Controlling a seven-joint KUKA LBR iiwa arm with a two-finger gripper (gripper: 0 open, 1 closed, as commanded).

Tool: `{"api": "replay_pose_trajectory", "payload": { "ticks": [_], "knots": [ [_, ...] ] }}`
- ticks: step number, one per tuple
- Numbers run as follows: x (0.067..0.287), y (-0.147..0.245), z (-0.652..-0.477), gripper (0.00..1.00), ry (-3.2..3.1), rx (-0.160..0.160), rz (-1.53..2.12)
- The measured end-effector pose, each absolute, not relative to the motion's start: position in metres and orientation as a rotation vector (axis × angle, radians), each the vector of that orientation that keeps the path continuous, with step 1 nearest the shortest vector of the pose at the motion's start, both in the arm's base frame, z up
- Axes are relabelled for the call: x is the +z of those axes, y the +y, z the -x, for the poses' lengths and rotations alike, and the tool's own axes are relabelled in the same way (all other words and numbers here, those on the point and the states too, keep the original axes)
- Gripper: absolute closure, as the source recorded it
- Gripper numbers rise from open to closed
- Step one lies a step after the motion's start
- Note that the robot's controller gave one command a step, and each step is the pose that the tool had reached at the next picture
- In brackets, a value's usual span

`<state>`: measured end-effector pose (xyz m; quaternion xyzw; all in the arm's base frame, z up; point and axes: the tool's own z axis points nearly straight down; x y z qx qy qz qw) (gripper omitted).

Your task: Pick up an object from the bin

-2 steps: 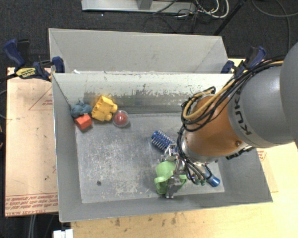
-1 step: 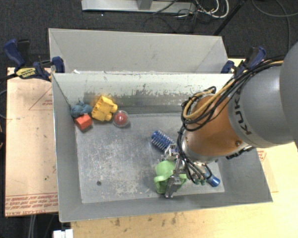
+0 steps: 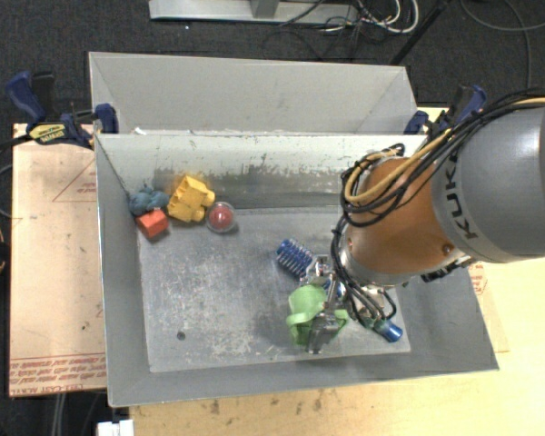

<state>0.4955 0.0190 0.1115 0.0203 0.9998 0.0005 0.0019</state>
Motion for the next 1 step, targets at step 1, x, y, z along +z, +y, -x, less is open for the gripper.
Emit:
{"api": "replay_pose_trajectory", "payload": {
  "ticks": [1],
  "knots": [
    [0.1275,0.0194,-0.4962,1.00,3.138,0.002,-0.065]
  ]
}}
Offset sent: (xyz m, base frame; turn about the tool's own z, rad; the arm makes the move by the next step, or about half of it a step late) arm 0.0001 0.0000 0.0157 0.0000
